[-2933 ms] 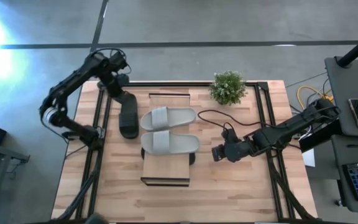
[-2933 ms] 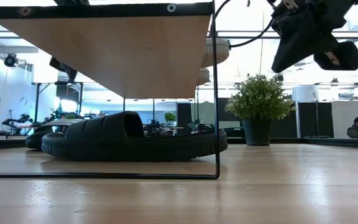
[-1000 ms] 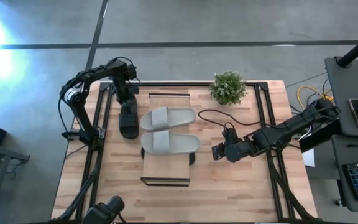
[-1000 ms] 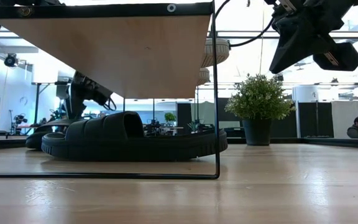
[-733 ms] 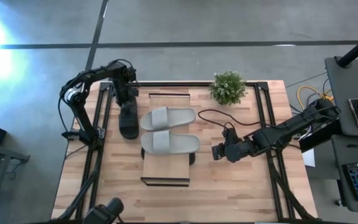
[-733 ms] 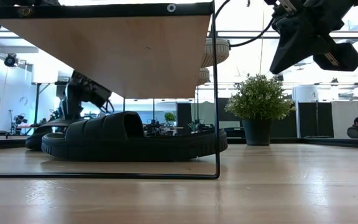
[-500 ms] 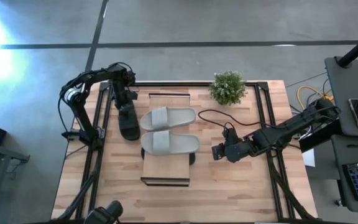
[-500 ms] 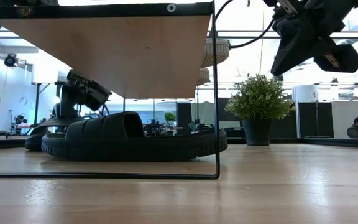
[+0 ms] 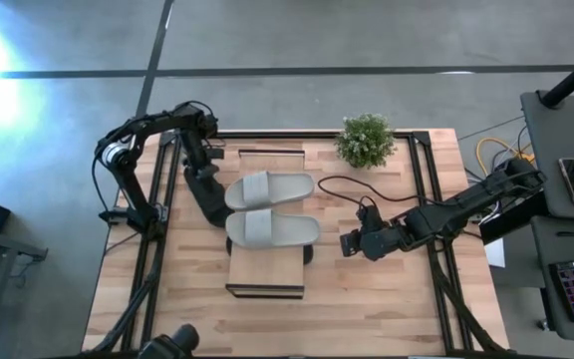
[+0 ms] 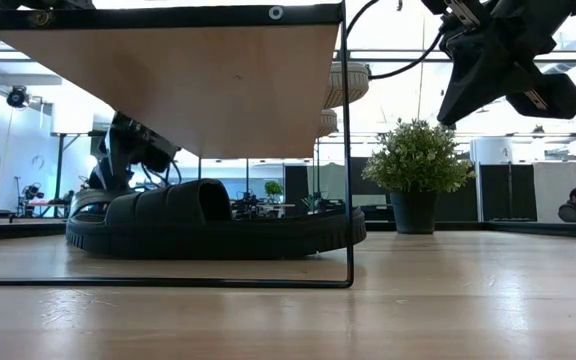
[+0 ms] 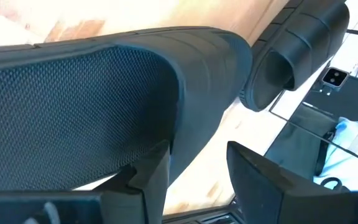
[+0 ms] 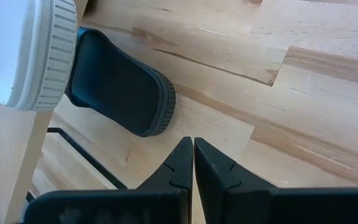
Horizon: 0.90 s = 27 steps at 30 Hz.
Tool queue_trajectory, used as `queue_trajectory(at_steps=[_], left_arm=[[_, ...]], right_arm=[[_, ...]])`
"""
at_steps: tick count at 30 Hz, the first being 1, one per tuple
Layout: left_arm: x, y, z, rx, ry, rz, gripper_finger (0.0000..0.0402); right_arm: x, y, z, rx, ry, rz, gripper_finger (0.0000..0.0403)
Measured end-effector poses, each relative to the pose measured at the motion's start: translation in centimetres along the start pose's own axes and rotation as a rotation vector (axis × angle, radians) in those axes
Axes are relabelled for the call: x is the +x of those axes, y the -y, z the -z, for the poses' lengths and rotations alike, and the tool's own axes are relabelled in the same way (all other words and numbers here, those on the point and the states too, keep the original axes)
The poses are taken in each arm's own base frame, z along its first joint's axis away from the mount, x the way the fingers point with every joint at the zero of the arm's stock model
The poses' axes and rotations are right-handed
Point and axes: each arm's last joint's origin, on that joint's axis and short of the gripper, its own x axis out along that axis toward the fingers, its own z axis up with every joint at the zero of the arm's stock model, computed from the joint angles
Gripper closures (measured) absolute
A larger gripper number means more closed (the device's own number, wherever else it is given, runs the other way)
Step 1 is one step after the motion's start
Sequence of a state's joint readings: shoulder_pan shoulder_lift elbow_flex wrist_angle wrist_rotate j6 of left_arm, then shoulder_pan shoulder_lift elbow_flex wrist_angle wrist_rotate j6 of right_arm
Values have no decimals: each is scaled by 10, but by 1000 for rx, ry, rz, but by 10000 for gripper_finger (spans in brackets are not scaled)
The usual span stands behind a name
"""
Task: Pick and place slides into the shelf
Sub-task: Move the black slide under the shelf
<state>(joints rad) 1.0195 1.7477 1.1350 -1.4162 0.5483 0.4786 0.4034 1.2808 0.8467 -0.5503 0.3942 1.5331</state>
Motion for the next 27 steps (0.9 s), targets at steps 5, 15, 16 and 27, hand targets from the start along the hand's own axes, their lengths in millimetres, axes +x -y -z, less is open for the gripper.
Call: queue_trajectory(at_steps=[5, 15, 16, 27], left_arm=[[10, -4, -2, 29, 2, -39, 256], [21, -5, 0, 31, 16, 12, 256], [23, -5, 0, 32, 20, 32, 256], [44, -6, 10, 41, -14, 60, 293]], right_arm=[[0, 0, -1, 7, 18, 0, 394], [0, 0, -1, 15, 22, -1, 394], [0, 0, -1, 21, 22, -1, 394], [0, 0, -1, 35, 26, -1, 394]])
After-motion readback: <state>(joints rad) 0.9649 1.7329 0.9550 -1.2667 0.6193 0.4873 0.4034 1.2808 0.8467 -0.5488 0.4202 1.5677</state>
